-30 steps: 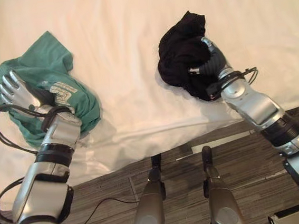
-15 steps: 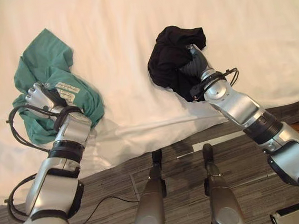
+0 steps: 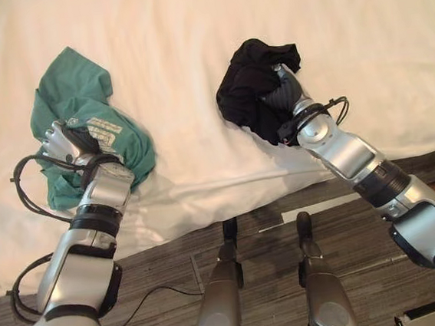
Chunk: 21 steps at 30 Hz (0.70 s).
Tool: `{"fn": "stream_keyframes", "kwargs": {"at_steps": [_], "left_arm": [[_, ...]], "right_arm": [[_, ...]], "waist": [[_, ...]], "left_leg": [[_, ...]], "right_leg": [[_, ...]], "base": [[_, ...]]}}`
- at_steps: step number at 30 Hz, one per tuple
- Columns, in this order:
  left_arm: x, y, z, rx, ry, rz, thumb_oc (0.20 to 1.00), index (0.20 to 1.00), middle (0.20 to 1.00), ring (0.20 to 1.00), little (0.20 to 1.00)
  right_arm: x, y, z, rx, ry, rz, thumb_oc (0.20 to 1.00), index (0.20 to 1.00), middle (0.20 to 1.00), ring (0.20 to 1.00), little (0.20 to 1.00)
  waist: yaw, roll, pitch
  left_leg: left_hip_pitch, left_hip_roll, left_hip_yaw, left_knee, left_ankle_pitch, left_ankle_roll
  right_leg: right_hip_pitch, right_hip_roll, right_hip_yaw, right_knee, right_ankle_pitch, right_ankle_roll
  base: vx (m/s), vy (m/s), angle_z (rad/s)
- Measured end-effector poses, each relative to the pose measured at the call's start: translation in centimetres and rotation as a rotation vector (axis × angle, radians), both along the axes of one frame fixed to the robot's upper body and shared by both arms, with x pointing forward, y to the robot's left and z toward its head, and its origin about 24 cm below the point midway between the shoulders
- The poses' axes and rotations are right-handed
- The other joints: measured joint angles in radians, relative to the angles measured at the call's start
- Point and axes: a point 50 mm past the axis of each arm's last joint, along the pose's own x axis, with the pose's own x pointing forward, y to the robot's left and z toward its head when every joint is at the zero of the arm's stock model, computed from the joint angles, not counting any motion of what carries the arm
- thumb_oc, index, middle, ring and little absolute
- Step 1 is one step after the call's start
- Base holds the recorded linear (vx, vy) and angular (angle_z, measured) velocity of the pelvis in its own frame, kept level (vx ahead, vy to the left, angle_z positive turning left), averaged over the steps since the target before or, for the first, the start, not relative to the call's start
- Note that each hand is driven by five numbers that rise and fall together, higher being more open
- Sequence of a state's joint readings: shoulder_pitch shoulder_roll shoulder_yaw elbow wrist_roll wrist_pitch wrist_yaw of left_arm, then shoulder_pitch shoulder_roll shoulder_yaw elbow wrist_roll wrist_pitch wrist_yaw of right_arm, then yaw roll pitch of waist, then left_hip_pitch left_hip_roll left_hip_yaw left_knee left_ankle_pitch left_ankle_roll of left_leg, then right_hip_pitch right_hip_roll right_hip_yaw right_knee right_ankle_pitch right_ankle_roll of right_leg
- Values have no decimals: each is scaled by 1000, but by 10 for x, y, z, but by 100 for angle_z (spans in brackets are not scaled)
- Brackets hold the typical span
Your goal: Tidy up the quilt and then pick up the clothes from the bed and put them into the laundry hamper.
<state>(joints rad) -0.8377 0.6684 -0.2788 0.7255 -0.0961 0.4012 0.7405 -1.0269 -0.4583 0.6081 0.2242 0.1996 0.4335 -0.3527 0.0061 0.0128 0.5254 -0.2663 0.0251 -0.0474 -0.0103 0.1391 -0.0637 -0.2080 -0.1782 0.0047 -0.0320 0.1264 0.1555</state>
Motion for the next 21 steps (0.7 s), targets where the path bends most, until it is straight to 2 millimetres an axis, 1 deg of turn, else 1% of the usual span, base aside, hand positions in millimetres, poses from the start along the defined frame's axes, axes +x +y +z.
{"fn": "stream_keyframes", "kwargs": {"at_steps": [4,5,6,9,10,11,12,13,15,16,17,18,19,20,21], "left_arm": [[-7,-12,4,-38,-119,-117,200,200,200,200,200],[-10,-17,8,-46,-157,-159,200,200,200,200,200],[-17,-23,15,-65,-223,-213,200,200,200,200,200],[-32,-33,24,-96,-319,-298,200,200,200,200,200],[-45,-40,28,-130,-391,-339,200,200,200,200,200],[-51,-42,27,-138,-409,-356,200,200,200,200,200],[-60,-44,24,-160,-435,-363,200,200,200,200,200],[-68,-43,23,-169,-448,-367,200,200,200,200,200],[-80,-40,16,-190,-459,-352,200,200,200,200,200],[-94,-35,4,-236,-463,-319,200,200,200,200,200],[-100,-32,-3,-249,-459,-298,200,200,200,200,200],[-106,-29,-11,-274,-448,-285,200,200,200,200,200],[-118,-26,-28,-331,-441,-253,200,200,200,200,200],[-123,-25,-36,-344,-423,-239,200,200,200,200,200],[-130,-24,-47,-366,-398,-234,200,200,200,200,200]], "right_arm": [[1,-10,3,18,-19,-42,200,200,200,200,200],[0,-15,6,37,-30,-51,200,200,200,200,200],[-3,-23,11,75,-52,-65,200,200,200,200,200],[-9,-42,17,145,-89,-111,200,200,200,200,200],[-17,-55,16,177,-109,-128,200,200,200,200,200],[-21,-62,15,177,-120,-147,200,200,200,200,200],[-28,-75,14,183,-142,-180,200,200,200,200,200],[-34,-83,13,201,-151,-192,200,200,200,200,200],[-43,-96,7,222,-153,-221,200,200,200,200,200],[-57,-115,-6,247,-131,-257,200,200,200,200,200],[-61,-121,-14,249,-114,-279,200,200,200,200,200],[-69,-130,-24,250,-88,-305,200,200,200,200,200],[-82,-146,-48,235,-32,-369,200,200,200,200,200],[-86,-151,-59,227,3,-393,200,200,200,200,200],[-94,-157,-77,218,59,-418,200,200,200,200,200]], "waist": [[20,0,0],[25,1,0],[28,1,0],[34,1,-1],[41,1,-2],[42,2,-3],[44,4,-12],[47,4,-12],[50,3,-31],[51,3,-67],[49,2,-85],[44,2,-112],[37,-2,-171],[33,-3,-198],[22,-6,-243]], "left_leg": [[58,1,-3,-28,2,-2],[67,1,-4,-31,1,-3],[84,1,-11,-41,2,-3],[124,7,-17,-49,-1,-6],[150,6,-17,-58,-2,-6],[173,10,-18,-67,-2,-6],[200,14,-16,-69,-14,-4],[219,16,-15,-69,-21,-6],[234,20,-7,-69,-33,-5],[246,20,4,-69,-42,-4],[250,20,6,-70,-43,-4],[254,24,6,-70,-60,-11],[256,29,6,-70,-61,-5],[256,30,6,-70,-61,-5],[257,37,6,-70,-65,-5]], "right_leg": [[59,-1,-8,-28,1,0],[71,-1,-10,-33,1,0],[88,-1,-17,-35,1,-1],[131,-2,-24,-45,0,-1],[153,-2,-22,-45,0,-2],[173,0,-22,-46,0,-1],[194,3,-19,-46,-2,-3],[210,5,-14,-46,-4,-6],[219,8,1,-46,-7,-7],[225,9,7,-46,-18,-9],[228,11,8,-47,-19,-10],[234,13,7,-47,-30,-11],[234,17,8,-47,-40,-14],[235,21,8,-47,-42,-16],[235,27,8,-47,-51,-19]], "base": [[112,-163,2],[125,-134,6],[121,-183,10],[163,-207,9],[144,-152,0],[199,-219,-5],[172,-151,-8],[172,-185,-18],[184,-178,-21],[202,-154,-19],[166,-181,-15],[79,-109,-8],[60,-155,-2],[44,-135,-3],[17,-174,-4]]}}
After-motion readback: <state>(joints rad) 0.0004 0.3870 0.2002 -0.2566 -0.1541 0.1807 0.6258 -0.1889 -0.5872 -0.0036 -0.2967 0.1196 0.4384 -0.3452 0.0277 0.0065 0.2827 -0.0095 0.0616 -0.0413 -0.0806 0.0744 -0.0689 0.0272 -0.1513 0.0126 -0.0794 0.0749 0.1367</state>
